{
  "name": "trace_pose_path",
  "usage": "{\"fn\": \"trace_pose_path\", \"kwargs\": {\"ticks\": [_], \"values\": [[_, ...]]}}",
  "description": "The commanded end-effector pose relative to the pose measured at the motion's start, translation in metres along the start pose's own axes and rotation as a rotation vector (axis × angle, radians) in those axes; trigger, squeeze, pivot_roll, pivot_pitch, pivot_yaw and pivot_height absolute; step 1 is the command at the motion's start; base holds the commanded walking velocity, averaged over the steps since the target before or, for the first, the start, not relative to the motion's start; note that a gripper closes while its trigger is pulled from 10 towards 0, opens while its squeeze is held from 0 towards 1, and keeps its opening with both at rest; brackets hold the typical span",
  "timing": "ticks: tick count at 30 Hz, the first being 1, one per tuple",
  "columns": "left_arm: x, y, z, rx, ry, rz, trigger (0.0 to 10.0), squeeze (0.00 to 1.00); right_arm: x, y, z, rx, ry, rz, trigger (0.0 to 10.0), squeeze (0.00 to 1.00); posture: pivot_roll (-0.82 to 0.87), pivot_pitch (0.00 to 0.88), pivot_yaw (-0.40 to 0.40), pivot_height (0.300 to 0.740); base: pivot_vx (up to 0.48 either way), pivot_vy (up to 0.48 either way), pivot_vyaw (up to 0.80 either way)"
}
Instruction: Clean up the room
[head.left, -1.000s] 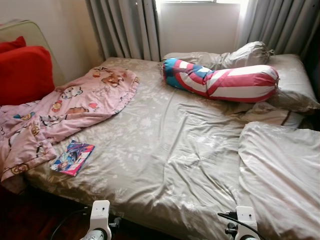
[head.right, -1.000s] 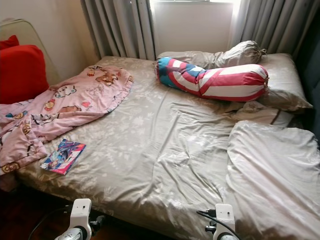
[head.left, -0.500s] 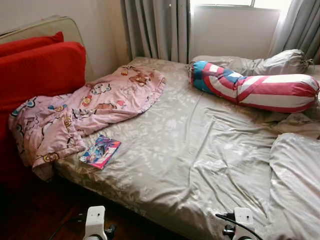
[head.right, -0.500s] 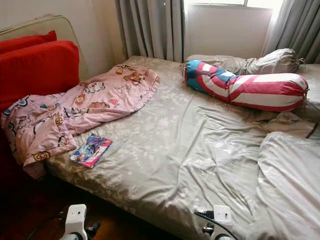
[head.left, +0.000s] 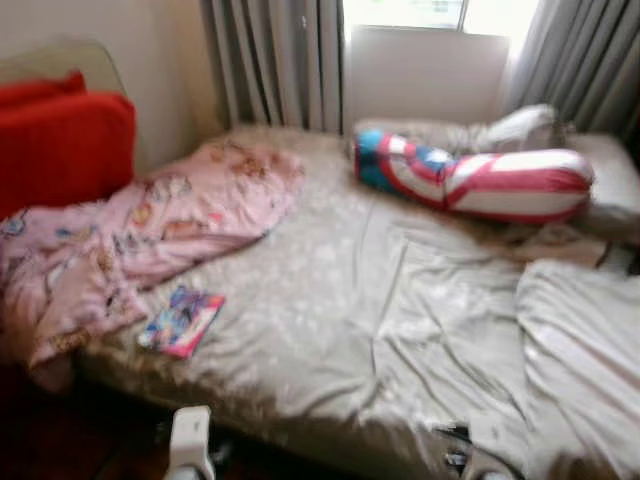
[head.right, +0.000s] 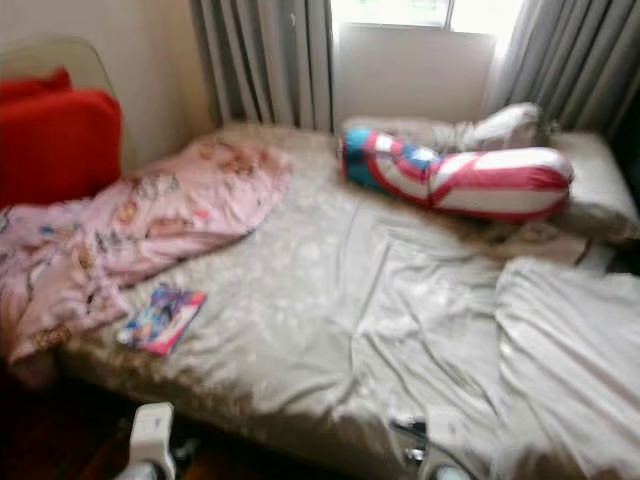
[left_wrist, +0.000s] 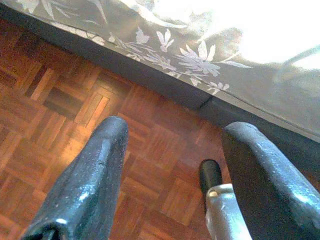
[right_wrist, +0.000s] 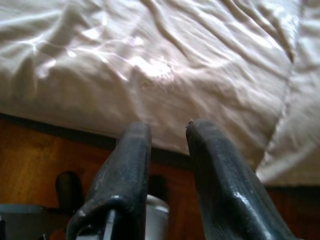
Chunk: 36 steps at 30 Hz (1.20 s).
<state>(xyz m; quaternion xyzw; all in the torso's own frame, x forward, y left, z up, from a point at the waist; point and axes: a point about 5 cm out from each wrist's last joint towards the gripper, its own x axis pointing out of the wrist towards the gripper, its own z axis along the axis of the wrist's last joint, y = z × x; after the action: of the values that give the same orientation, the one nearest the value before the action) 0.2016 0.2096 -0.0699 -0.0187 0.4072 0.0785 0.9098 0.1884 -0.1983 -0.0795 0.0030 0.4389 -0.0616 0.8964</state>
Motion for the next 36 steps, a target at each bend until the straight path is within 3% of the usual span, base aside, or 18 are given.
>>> {"fn": "trace_pose_path", "kwargs": {"ticks": [1, 36], "values": [[0.001, -0.005, 0.003, -0.028, -0.006, -0.001, 10.0, 0.0, 0.0, -0.007, 0.004, -0.005, -0.006, -0.018, 10.0, 0.0, 0.0, 0.0, 0.011, 0.74, 0.0, 0.364, 0.0], [0.001, -0.002, 0.001, -0.044, 0.005, 0.003, 10.0, 0.0, -0.002, -0.008, -0.008, -0.012, 0.038, -0.022, 10.0, 0.0, -0.01, 0.065, 0.035, 0.74, 0.0, 0.364, 0.0]]}}
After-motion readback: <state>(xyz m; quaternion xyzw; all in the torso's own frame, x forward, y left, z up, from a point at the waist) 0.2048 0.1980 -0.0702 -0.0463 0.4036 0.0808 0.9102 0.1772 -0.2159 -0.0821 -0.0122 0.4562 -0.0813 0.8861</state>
